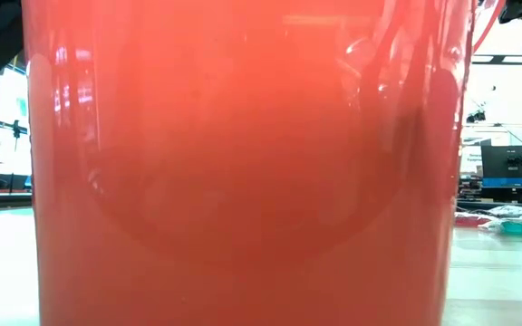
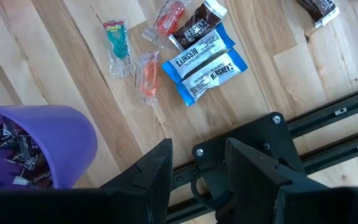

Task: Organize candy in baskets
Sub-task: Put the light green gummy into the white bucket

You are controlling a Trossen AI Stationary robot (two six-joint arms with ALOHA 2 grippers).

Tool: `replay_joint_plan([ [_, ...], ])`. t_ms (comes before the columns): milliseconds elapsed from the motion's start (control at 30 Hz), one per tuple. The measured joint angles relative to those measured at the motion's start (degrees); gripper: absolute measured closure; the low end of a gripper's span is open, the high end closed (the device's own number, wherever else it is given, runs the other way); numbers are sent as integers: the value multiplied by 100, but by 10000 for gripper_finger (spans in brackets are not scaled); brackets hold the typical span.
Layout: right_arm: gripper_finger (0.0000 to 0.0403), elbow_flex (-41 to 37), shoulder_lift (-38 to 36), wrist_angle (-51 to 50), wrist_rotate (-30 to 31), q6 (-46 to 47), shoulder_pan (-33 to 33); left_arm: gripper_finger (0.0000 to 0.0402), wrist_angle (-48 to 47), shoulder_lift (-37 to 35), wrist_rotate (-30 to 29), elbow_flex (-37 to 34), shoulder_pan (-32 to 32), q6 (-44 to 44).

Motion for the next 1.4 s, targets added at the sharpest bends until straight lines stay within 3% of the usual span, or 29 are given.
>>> replay_joint_plan([
  [167, 259, 0, 0, 1, 0, 4, 0, 394, -44, 0, 11, 0, -2, 123],
  [500, 259, 2, 0, 0, 6, -3, 1, 400, 114, -102, -44, -49, -2, 164],
  [1000, 259, 2, 2, 0, 171, -157, 2, 401, 226, -1355, -655, -74, -265, 841],
  [1233, 259, 4, 4, 1, 315, -304, 2, 401, 230, -2394, -1764, -59, -859, 983],
  [1400, 259, 4, 13, 15, 591, -301, 2, 401, -393, -3072, -2443, -52, -1442, 914],
])
